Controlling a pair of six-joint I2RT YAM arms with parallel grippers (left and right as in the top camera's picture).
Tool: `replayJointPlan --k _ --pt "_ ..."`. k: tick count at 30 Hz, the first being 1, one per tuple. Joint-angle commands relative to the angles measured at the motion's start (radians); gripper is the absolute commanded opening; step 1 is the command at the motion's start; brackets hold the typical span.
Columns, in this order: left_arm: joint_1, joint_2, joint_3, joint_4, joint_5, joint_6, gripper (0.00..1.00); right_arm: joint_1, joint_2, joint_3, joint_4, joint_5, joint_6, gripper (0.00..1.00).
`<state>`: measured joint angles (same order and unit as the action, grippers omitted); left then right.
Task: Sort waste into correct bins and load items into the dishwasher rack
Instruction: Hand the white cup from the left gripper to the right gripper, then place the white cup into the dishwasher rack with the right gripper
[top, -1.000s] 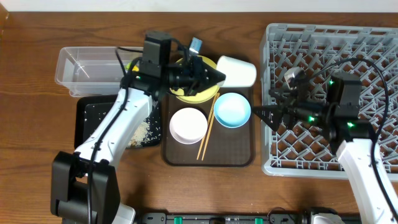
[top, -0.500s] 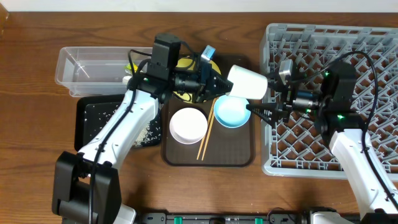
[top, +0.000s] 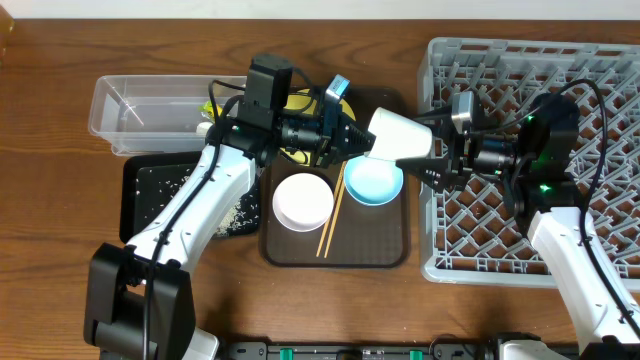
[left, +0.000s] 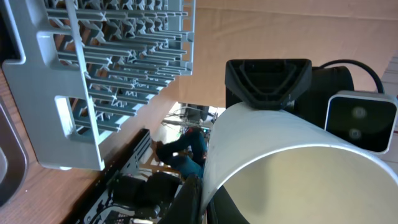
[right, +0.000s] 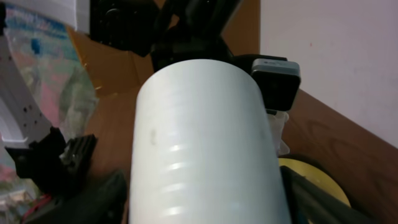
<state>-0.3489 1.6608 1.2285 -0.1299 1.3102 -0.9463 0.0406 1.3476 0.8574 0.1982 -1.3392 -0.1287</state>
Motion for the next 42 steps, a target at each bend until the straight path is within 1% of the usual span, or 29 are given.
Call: replayJointPlan --k 1,3,6,10,12,13,14,15,17,19,22,24,26,29,31,34,36,38,39,42 --pt "0.000 0.004 0.009 0.005 0.015 -0.002 0.06 0.006 0.006 0.014 -0.004 -0.028 0.013 0.66" --pt "0.000 0.004 0.009 0.005 0.014 -0.002 0.06 0.006 0.006 0.014 -0.008 -0.028 0.013 0.63" --pt "0.000 0.004 0.009 0.005 0.014 -0.002 0.06 0.006 0.006 0.014 -0.017 -0.027 0.013 0.56" --pt "0.000 0.004 0.009 0.005 0.009 0.003 0.08 0.006 0.006 0.014 -0.064 -0.022 0.013 0.54" --pt "0.000 0.004 0.009 0.005 -0.005 0.031 0.17 0.006 0.006 0.014 -0.097 -0.012 0.013 0.52" --pt "0.000 0.004 0.009 0.005 -0.018 0.060 0.24 0.006 0.006 0.014 -0.119 0.003 0.013 0.50" --pt "0.000 0.004 0.009 0.004 -0.041 0.110 0.32 0.006 0.006 0.014 -0.140 0.024 0.013 0.48" --pt "0.000 0.004 0.008 0.003 -0.065 0.161 0.35 0.006 0.006 0.014 -0.159 0.049 0.016 0.47" --pt "0.000 0.004 0.007 -0.054 -0.158 0.239 0.40 0.006 0.006 0.014 -0.193 0.120 0.032 0.43" --pt "0.001 0.004 0.007 -0.155 -0.312 0.312 0.45 0.005 0.005 0.014 -0.226 0.197 0.034 0.38" --pt "0.002 0.003 0.007 -0.292 -0.554 0.420 0.48 0.004 0.002 0.014 -0.253 0.299 0.068 0.38" --pt "0.011 -0.003 0.007 -0.355 -0.651 0.465 0.49 -0.003 -0.006 0.014 -0.281 0.370 0.093 0.37" --pt "0.026 -0.026 0.007 -0.406 -0.710 0.510 0.51 -0.014 -0.023 0.017 -0.327 0.424 0.095 0.34" --pt "0.053 -0.084 0.008 -0.474 -0.809 0.560 0.51 -0.038 -0.062 0.037 -0.436 0.527 0.094 0.33" --pt "0.074 -0.140 0.008 -0.514 -0.878 0.589 0.51 -0.058 -0.097 0.073 -0.552 0.641 0.094 0.31" --pt "0.098 -0.217 0.008 -0.550 -0.955 0.595 0.51 -0.083 -0.129 0.146 -0.718 0.794 0.094 0.22" --pt "0.112 -0.270 0.008 -0.566 -0.998 0.595 0.51 -0.099 -0.142 0.219 -0.856 0.916 0.095 0.13" --pt "0.120 -0.307 0.008 -0.573 -1.023 0.595 0.51 -0.111 -0.143 0.291 -0.983 1.026 0.096 0.08" --pt "0.122 -0.322 0.008 -0.574 -1.033 0.594 0.51 -0.117 -0.142 0.322 -1.035 1.073 0.102 0.02" --pt "0.121 -0.348 0.008 -0.573 -1.048 0.594 0.51 -0.134 -0.138 0.404 -1.173 1.186 0.117 0.01"
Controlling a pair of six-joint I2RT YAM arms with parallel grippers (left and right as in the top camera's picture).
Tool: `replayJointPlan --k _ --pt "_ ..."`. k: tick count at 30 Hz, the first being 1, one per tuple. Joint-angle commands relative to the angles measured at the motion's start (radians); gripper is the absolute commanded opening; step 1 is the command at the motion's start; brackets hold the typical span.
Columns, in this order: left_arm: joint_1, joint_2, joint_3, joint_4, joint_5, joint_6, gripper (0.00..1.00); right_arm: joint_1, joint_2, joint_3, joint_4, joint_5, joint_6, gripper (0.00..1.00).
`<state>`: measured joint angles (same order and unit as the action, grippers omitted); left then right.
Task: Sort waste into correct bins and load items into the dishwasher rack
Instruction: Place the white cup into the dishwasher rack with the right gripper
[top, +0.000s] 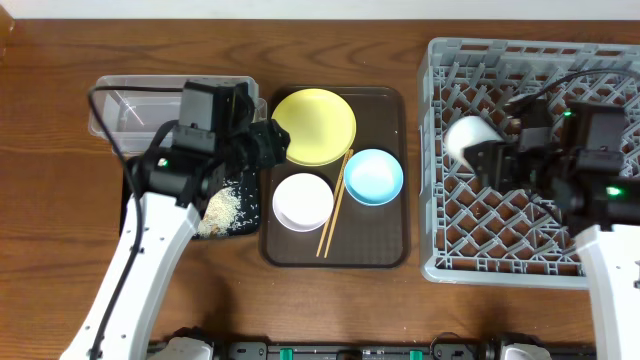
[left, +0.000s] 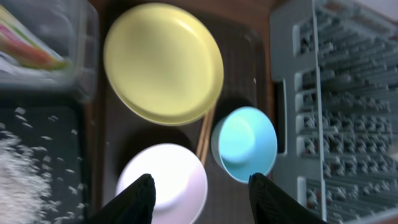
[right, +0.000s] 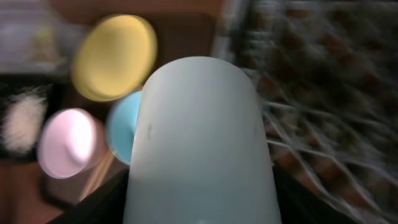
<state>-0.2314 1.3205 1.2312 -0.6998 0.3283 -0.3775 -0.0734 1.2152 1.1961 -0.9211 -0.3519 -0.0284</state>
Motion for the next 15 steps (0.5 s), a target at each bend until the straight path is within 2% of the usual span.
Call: replayJointPlan --k 1,8,15 --pt "0.004 -0.008 0.005 -0.004 -0.065 0.026 0.52 -0.026 -0.003 0.089 -0.096 0.224 0.022 0.01" --pt "0.004 -0.001 0.003 -0.024 -0.065 0.025 0.51 -0.087 0.067 0.181 -0.295 0.337 0.086 0.01" --pt "0.004 0.000 0.003 -0.041 -0.065 0.026 0.51 -0.142 0.200 0.189 -0.328 0.336 0.088 0.01"
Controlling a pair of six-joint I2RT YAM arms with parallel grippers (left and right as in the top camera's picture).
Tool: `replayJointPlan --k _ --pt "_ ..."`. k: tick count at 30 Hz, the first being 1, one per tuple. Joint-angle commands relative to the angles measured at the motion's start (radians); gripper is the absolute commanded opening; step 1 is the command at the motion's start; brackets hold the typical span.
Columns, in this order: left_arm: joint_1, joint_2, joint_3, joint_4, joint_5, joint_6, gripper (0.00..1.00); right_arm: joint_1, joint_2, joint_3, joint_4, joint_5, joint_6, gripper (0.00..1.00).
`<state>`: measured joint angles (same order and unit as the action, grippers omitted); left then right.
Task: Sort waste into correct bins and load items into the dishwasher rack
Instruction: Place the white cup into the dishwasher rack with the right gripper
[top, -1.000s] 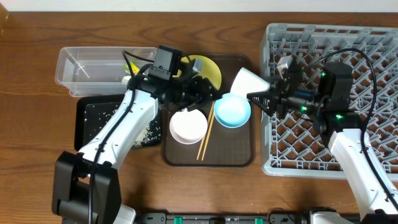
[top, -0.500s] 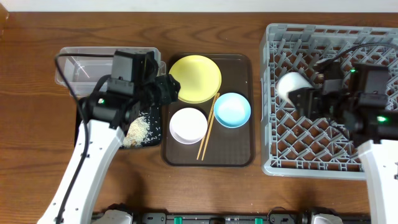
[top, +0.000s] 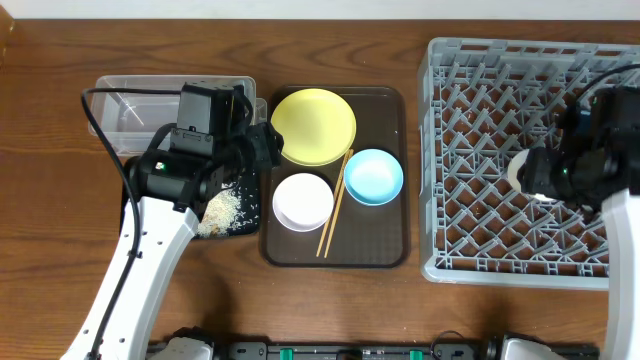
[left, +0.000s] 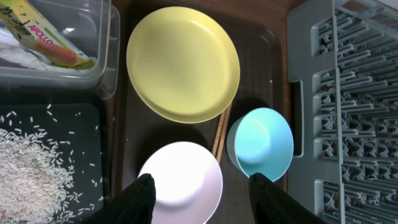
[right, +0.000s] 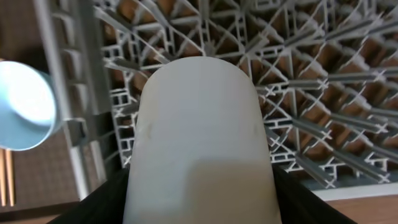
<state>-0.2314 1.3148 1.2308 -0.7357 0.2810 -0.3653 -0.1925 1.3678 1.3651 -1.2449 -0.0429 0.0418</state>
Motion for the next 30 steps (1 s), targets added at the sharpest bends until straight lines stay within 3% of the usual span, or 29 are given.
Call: replayJointPlan --k 1,14,16,17,21,22,24,30 --pt "0.004 0.006 0.004 -0.006 -0.018 0.013 0.51 -0.026 0.066 0.020 -0.004 0.027 0.018 0.01" --pt "0.004 0.008 0.003 -0.008 -0.018 0.013 0.51 -0.031 0.287 0.020 0.035 0.027 0.017 0.04" --pt "0.004 0.011 0.003 -0.008 -0.018 0.013 0.52 -0.031 0.311 0.020 0.042 0.027 0.017 0.15" --pt "0.004 0.014 0.003 -0.009 -0.021 0.013 0.52 -0.031 0.321 0.020 0.049 0.027 0.017 0.28" --pt "0.004 0.022 0.003 -0.016 -0.021 0.013 0.52 -0.030 0.343 0.020 0.078 -0.003 0.017 0.95" --pt "0.004 0.024 0.003 -0.016 -0.021 0.013 0.53 -0.030 0.343 0.020 0.085 -0.019 0.017 0.99" --pt "0.004 0.027 0.003 -0.019 -0.021 0.013 0.59 -0.029 0.342 0.020 0.093 -0.049 0.017 0.99" --pt "0.004 0.026 0.003 -0.078 -0.119 0.013 0.64 -0.029 0.332 0.033 0.093 -0.129 -0.003 0.99"
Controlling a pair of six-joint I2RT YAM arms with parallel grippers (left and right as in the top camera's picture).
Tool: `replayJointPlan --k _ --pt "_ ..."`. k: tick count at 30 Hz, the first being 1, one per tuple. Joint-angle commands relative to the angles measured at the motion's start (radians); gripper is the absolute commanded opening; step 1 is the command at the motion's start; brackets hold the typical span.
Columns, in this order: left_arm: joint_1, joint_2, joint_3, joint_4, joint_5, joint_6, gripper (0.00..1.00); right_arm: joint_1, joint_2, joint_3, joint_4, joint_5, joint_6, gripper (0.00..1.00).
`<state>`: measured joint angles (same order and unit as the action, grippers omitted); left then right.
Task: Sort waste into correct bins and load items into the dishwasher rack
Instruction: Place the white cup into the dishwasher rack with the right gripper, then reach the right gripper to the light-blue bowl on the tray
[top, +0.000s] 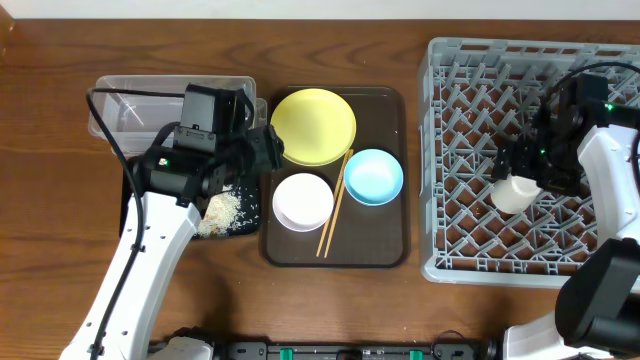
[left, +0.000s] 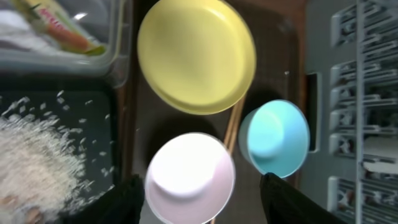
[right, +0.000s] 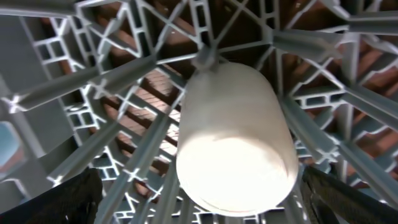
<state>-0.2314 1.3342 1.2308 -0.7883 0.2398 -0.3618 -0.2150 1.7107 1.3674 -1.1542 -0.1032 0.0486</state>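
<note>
A white cup (top: 510, 192) lies among the tines of the grey dishwasher rack (top: 470, 60). Its round end faces the right wrist camera (right: 233, 137). My right gripper (top: 524, 176) hovers just above it, open (right: 199, 208), with both fingers clear of the cup. On the brown tray (top: 385, 250) sit a yellow plate (top: 313, 126), a blue bowl (top: 373, 176), a white bowl (top: 303, 200) and chopsticks (top: 333, 215). My left gripper (top: 272, 150) hangs open and empty (left: 199, 208) over the tray's left side, above the white bowl (left: 189, 177).
A clear plastic bin (top: 130, 110) with a wrapper (left: 59, 28) stands at the back left. Next to the tray a black bin (top: 140, 200) holds spilled rice (top: 225, 210). The rack fills the right side of the table.
My right gripper was shut on the white cup over the rack. Now the cup rests between the tines and the gripper is open above it. The left gripper has barely shifted.
At first both grippers held the white cup above the tray. Then the left gripper was open back over the tray's left side and the right held the cup over the rack. It was then farther right over the rack. Now the cup lies in the rack, released.
</note>
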Motion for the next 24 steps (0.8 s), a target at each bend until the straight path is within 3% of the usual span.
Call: replayJointPlan --k 1,6,11,19,24 --pt "0.004 0.007 0.004 -0.046 -0.105 0.010 0.64 -0.006 -0.015 0.039 0.003 -0.095 -0.023 0.99" --pt "0.006 0.007 0.004 -0.162 -0.244 0.000 0.64 0.029 -0.058 0.108 0.044 -0.228 -0.100 0.97" --pt "0.020 0.006 0.004 -0.264 -0.381 -0.132 0.65 0.153 -0.113 0.116 0.177 -0.297 -0.202 0.91" --pt "0.122 0.006 0.004 -0.302 -0.379 -0.244 0.69 0.406 -0.079 0.116 0.280 -0.204 -0.293 0.90" --pt "0.166 0.006 0.003 -0.308 -0.379 -0.296 0.70 0.519 0.000 0.116 0.299 -0.119 -0.293 0.79"
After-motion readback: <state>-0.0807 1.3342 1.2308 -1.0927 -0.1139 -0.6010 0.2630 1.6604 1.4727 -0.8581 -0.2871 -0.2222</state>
